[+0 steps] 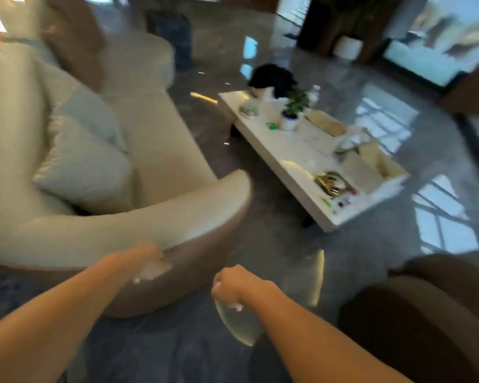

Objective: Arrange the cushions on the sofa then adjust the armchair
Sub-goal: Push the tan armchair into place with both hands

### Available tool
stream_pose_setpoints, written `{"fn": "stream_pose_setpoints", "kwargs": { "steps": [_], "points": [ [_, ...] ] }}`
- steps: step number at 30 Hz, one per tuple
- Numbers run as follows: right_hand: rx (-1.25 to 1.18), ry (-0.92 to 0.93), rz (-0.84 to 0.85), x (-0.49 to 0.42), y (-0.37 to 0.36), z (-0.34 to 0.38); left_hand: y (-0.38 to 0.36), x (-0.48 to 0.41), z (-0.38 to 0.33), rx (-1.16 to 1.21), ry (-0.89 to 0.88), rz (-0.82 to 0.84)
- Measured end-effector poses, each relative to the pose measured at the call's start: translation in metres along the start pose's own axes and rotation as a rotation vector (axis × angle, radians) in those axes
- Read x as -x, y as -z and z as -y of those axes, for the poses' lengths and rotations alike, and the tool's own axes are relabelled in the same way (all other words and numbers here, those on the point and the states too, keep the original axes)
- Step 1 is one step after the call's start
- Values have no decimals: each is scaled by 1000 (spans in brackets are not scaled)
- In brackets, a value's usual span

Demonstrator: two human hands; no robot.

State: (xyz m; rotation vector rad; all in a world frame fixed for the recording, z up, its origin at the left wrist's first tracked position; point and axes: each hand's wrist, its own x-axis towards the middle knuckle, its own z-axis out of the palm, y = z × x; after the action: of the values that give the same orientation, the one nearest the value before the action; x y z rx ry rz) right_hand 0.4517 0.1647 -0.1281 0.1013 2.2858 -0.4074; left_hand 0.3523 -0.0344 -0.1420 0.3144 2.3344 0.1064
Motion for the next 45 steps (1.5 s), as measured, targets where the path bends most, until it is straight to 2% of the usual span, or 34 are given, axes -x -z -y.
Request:
{"fn": "stream_pose_setpoints", "kwargs": {
  "steps": [2,4,7,9,11,14,16,21,24,26,31,38,45],
  "points": [
    [-40,-92,-89,69,-2,-58,-1,27,-72,-229,-218,23],
    [-28,-209,-176,147,-6,-117,-8,59,-148,-508,-431,-57],
    [-47,-450,-342,272,-35,-195,-40,112,-255,-738,-666,-76],
    [-58,-597,-504,354,-72,-235,-65,147,-325,-787,-827,-99],
    [-101,-766,-603,424,-120,-262,-89,185,-386,-719,-1022,-194],
    [-325,-925,-574,497,-192,-280,-123,235,-454,-653,-1293,-335],
    [-409,-940,-573,520,-224,-281,-140,259,-486,-744,-1386,-326],
    [-513,-922,-616,527,-245,-279,-166,286,-528,-938,-1432,-235],
    [-500,-932,-742,533,-226,-288,-165,288,-535,-974,-1426,-226],
    [-565,-933,-776,537,-212,-295,-164,290,-534,-967,-1430,-221],
    [-638,-938,-663,526,-215,-293,-173,297,-521,-936,-1486,-277],
    [-616,-875,-768,529,-243,-302,-188,314,-521,-984,-1470,-279],
    [-533,-822,-876,555,-282,-324,-216,351,-529,-924,-1401,-294]
  ]
}}
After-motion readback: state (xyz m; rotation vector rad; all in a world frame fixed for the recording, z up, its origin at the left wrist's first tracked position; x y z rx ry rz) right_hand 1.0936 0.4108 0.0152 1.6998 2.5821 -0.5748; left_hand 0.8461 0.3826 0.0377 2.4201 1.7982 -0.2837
